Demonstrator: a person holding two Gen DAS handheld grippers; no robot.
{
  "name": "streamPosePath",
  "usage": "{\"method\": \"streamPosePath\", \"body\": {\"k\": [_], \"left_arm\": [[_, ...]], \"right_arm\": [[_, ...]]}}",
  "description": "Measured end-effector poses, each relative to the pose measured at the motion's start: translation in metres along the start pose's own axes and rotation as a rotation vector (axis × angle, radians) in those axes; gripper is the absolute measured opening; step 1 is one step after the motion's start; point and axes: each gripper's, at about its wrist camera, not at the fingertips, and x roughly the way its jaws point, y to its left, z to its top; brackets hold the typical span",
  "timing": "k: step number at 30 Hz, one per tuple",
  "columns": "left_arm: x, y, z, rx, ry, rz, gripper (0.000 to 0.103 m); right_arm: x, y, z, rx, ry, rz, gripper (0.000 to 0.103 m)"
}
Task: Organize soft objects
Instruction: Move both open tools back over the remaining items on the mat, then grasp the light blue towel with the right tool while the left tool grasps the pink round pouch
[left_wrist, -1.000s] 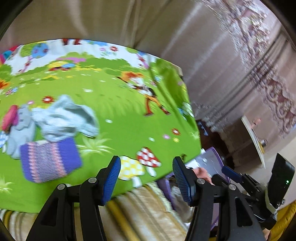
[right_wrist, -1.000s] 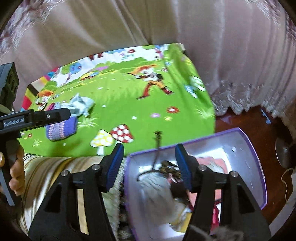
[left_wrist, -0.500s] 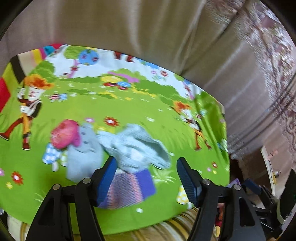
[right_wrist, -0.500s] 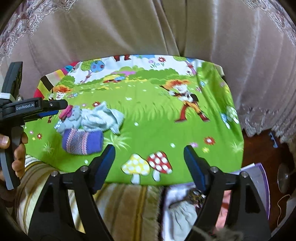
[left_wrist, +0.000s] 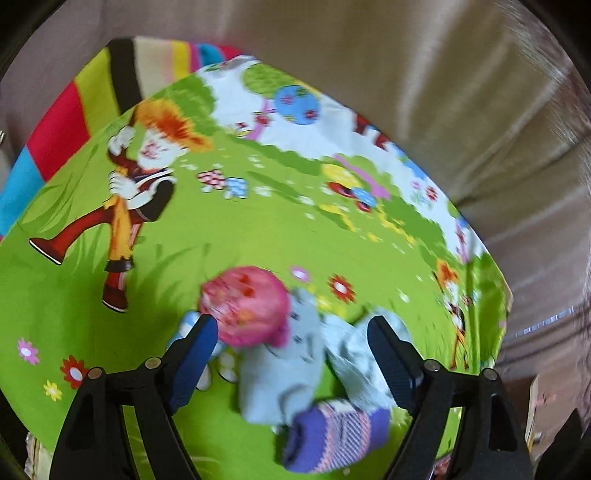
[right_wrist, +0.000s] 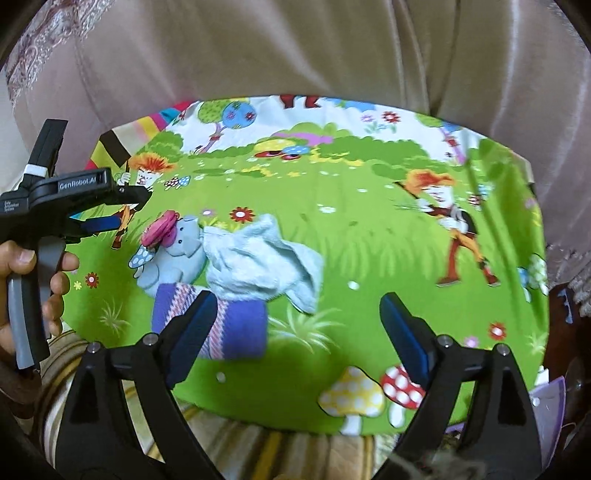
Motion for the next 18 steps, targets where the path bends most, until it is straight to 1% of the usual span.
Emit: {"method": "streamPosePath", "body": {"k": [4,6,10,16,18], "left_arm": [[0.018,0.020,0.008,-0.055,0.028,0.015,0.086],[0.026,0.023,0.011,-0.058,0.039,0.020,0.091],[0.046,0.031,0.011,-0.087,0.083,0.011,0.094],[0.064,0.030,0.007,-0.056,0.128,0.022,0.094],[0.066,0.030,0.007,-0.040,0.121,0.023,0.094]], "right_arm": [[0.029,0.013,0.008,-0.007,0.035,0.011,0.092],[0.041,0.017,0.010,-0.015,0.054,0.012,0.092],[0.069,0.026,0.015,-0.033,0.094,0.012,0.092],[0.102,0.028,0.016,-0.034,0.151,0.004,0.094],[0.111,0.030,0.016,-0.038,0.163,0.002,0.094]]}}
